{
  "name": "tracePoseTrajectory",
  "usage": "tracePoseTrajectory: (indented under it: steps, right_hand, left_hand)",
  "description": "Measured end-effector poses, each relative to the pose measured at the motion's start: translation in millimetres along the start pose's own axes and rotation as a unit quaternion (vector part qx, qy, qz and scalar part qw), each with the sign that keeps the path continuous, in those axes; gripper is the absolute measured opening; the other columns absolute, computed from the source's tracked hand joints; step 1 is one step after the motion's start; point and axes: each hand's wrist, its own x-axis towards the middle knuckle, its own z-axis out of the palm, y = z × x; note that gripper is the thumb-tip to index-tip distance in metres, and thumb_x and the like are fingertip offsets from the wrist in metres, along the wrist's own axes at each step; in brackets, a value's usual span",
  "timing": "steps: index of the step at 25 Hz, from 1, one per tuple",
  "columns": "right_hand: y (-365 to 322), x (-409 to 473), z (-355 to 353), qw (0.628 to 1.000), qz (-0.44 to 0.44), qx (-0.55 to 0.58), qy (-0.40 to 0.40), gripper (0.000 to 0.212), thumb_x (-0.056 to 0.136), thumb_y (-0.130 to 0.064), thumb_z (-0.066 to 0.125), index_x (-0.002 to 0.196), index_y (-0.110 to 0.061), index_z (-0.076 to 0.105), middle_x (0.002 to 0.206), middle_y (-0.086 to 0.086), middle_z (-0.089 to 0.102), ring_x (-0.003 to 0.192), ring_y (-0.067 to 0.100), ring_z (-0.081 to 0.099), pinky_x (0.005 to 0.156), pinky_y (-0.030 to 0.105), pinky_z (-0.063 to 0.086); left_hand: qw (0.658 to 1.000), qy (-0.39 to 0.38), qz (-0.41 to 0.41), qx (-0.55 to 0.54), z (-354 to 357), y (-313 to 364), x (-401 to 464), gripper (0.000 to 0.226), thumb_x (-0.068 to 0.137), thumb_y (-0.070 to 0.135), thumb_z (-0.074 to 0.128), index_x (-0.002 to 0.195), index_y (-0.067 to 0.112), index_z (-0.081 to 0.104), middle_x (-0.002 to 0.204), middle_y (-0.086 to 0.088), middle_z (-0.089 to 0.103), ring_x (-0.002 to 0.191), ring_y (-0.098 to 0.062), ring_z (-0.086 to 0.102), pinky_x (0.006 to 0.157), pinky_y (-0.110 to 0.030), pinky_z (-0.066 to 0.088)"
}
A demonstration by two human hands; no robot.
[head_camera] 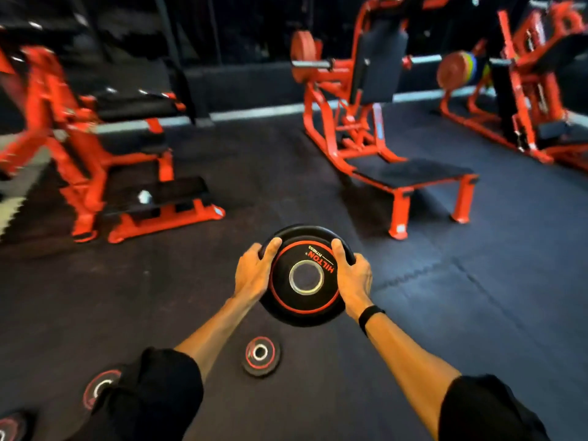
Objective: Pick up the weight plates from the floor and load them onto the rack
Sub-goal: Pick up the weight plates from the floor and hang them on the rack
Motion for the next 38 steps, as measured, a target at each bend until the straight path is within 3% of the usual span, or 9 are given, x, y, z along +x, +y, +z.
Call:
tracePoseTrajectory:
  steps: [3,9,13,15,23,28,32,36,38]
  right_hand:
    - [-69,-18,34,0.993,-0.098,0.039,-0.052,0.057,0.079,-0.070,0.059,0.080,-0.013,0.058,0.092,0.009,0.066,0.084,0.019,0.062,0.073,0.035,0.050]
    - [-209,-124,113,0.942,-0.257,0.141,-0.163,0.062,0.073,-0.078,0.055,0.057,-0.019,0.042,0.061,-0.001,0.049,0.061,0.017,0.047,0.064,0.041,0.041]
    - [-288,-252,157,0.884,-0.303,0.225,-0.276,0.058,0.084,-0.066,0.058,0.054,-0.021,0.036,0.054,-0.007,0.039,0.054,0.014,0.036,0.056,0.034,0.032]
    - [-311,-326,175,0.848,-0.317,0.262,-0.334,0.058,0.088,-0.062,0.057,0.053,-0.021,0.035,0.053,-0.007,0.037,0.052,0.012,0.034,0.054,0.029,0.030]
    - [-301,-647,229,0.726,-0.297,0.311,-0.537,0.066,0.092,-0.068,0.039,0.053,-0.014,0.036,0.053,0.000,0.043,0.056,0.019,0.041,0.058,0.037,0.034]
    - [-269,-851,248,0.679,-0.255,0.318,-0.611,0.069,0.102,-0.053,0.032,0.059,-0.003,0.052,0.055,0.005,0.054,0.053,0.017,0.049,0.054,0.031,0.039]
    - [-245,-997,269,0.645,-0.234,0.297,-0.664,0.070,0.102,-0.053,0.028,0.065,-0.002,0.060,0.065,0.011,0.064,0.063,0.029,0.060,0.061,0.038,0.049]
    - [-218,-1112,298,0.621,-0.238,0.283,-0.691,0.065,0.103,-0.048,0.027,0.061,-0.006,0.054,0.061,0.004,0.060,0.062,0.026,0.058,0.063,0.041,0.049]
    - [-202,-1165,318,0.615,-0.242,0.271,-0.700,0.064,0.102,-0.049,0.025,0.058,-0.010,0.046,0.057,0.005,0.056,0.058,0.026,0.054,0.060,0.042,0.047]
  left_hand:
    - [0.987,0.152,0.051,-0.032,-70,41,-9,0.062,0.081,0.075,0.047,0.058,0.019,0.035,0.056,0.008,0.041,0.055,-0.011,0.038,0.061,-0.038,0.031]
    - [0.904,0.401,0.143,0.029,-246,107,-70,0.063,0.083,0.070,0.045,0.052,0.016,0.036,0.049,0.006,0.036,0.048,-0.004,0.035,0.054,-0.031,0.024]
    - [0.818,0.539,0.143,0.138,-374,150,-157,0.061,0.081,0.074,0.037,0.054,0.019,0.032,0.051,0.007,0.035,0.055,-0.019,0.034,0.059,-0.035,0.024]
    - [0.767,0.595,0.144,0.190,-434,157,-212,0.062,0.079,0.076,0.033,0.055,0.019,0.032,0.051,0.008,0.036,0.051,-0.014,0.033,0.055,-0.034,0.023]
    - [0.616,0.718,0.078,0.315,-603,116,-466,0.057,0.081,0.073,0.035,0.058,0.021,0.032,0.053,0.009,0.037,0.049,-0.006,0.032,0.049,-0.023,0.027]
    - [0.538,0.757,0.033,0.370,-703,60,-617,0.064,0.079,0.086,0.029,0.060,0.025,0.036,0.052,0.011,0.041,0.048,-0.003,0.037,0.048,-0.020,0.029]
    - [0.508,0.780,-0.003,0.367,-786,16,-720,0.075,0.080,0.086,0.028,0.065,0.015,0.047,0.054,0.002,0.053,0.049,-0.015,0.050,0.047,-0.037,0.042]
    - [0.487,0.792,-0.040,0.366,-844,-26,-789,0.057,0.082,0.074,0.035,0.061,0.021,0.039,0.053,0.007,0.045,0.048,-0.005,0.039,0.047,-0.015,0.030]
    - [0.479,0.793,-0.051,0.374,-878,-55,-818,0.054,0.083,0.070,0.035,0.062,0.021,0.039,0.053,0.008,0.044,0.047,-0.005,0.038,0.046,-0.015,0.033]
